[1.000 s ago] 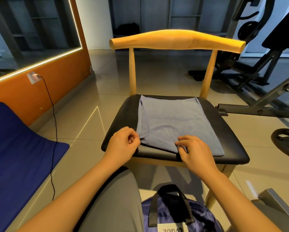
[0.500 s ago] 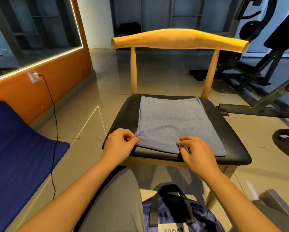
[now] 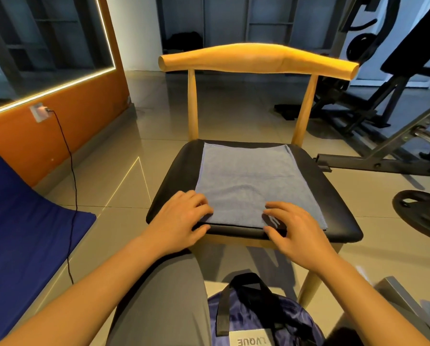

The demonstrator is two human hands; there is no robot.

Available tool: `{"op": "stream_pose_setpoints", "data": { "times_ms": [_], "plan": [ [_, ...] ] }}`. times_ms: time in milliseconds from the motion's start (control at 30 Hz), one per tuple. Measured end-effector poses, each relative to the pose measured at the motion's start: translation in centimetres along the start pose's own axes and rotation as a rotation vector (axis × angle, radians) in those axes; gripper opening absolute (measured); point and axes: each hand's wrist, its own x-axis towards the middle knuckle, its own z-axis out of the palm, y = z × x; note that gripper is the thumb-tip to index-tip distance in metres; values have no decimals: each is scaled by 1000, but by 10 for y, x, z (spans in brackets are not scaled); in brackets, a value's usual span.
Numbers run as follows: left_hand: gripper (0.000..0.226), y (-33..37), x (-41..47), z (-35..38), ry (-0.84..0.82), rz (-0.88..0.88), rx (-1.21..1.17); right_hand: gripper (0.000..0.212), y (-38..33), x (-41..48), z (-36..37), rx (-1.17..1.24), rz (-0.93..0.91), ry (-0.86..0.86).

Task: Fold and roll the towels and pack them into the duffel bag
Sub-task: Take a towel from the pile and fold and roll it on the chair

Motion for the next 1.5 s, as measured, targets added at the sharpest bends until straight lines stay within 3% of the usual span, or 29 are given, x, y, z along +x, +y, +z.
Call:
{"op": "stream_pose_setpoints", "data": {
  "times_ms": [133,433,533,633,767,1000,1300,1500],
  "plan": [
    [28,-14,-5,-5,-29,25,-16,42,34,-27,-21,-160,-48,-16],
    [18,-14,-16,0,72,-22,-20,37,54,-36,-29,-188,30,130],
    [25,-6,-14,-3,159,-181,-177,32,59,-38,-28,-245,23,221],
    [13,1,-11,-6,217,-353,-395,32,62,-40,-27,-230,39,286],
    [14,0,-9,-12,201,-454,-635,26,54,-40,-35,122,210,350],
    [12,2,-6,-34,284,-643,-813,14,33,-36,-62,765,442,443],
    [13,0,22,-62,375,-708,-986,14,21,-11,-93,939,432,397],
    [9,-28,64,-54,417,-747,-1000,16,31,45,-92,1008,584,369]
  ]
}}
